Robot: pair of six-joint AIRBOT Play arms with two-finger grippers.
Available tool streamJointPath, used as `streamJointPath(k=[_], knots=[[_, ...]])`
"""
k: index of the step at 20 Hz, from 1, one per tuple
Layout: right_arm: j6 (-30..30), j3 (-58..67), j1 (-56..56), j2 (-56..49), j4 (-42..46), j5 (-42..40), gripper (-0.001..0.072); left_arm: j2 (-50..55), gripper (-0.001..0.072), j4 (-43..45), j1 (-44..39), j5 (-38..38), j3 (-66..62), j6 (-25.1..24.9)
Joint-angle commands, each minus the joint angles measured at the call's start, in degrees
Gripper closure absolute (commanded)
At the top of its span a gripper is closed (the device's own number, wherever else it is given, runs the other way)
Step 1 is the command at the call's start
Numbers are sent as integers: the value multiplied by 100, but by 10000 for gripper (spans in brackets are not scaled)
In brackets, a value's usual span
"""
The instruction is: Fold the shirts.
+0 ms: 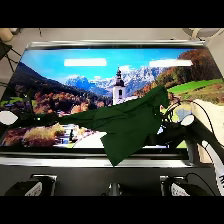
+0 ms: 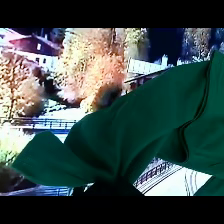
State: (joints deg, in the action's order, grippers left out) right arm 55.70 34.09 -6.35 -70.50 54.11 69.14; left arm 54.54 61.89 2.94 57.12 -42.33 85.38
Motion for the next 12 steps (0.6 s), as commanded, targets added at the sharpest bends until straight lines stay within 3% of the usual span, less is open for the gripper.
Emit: streamJointPath(k=[1, 2, 3, 4, 5, 6, 8, 12], knots=[[-50, -535, 9, 103, -931, -1014, 93, -15, 680, -92, 7, 2, -4, -68], [-50, -535, 9, 103, -1108, -1189, 120, -22, 679, -92, 7, -2, -4, -107], [-52, -533, 9, 103, -1285, -1270, 195, -33, 679, -92, 7, -2, -7, -109], [-52, -533, 9, 103, -1427, -1255, 347, -37, 679, -94, 7, -4, -7, -107], [-103, -533, 9, 103, -1554, -1259, 612, -50, 680, -92, 7, 0, -13, -151], [-293, -470, 2, 105, -1606, -1088, 692, -90, 679, -90, 9, 28, -63, -306], [-1023, 46, 2, 177, -1499, -404, 693, -334, 680, -92, 20, 26, -442, -446], [-916, 3001, 2, 1257, 57, 800, 692, -1283, 681, -76, 258, -525, -2677, -485]])
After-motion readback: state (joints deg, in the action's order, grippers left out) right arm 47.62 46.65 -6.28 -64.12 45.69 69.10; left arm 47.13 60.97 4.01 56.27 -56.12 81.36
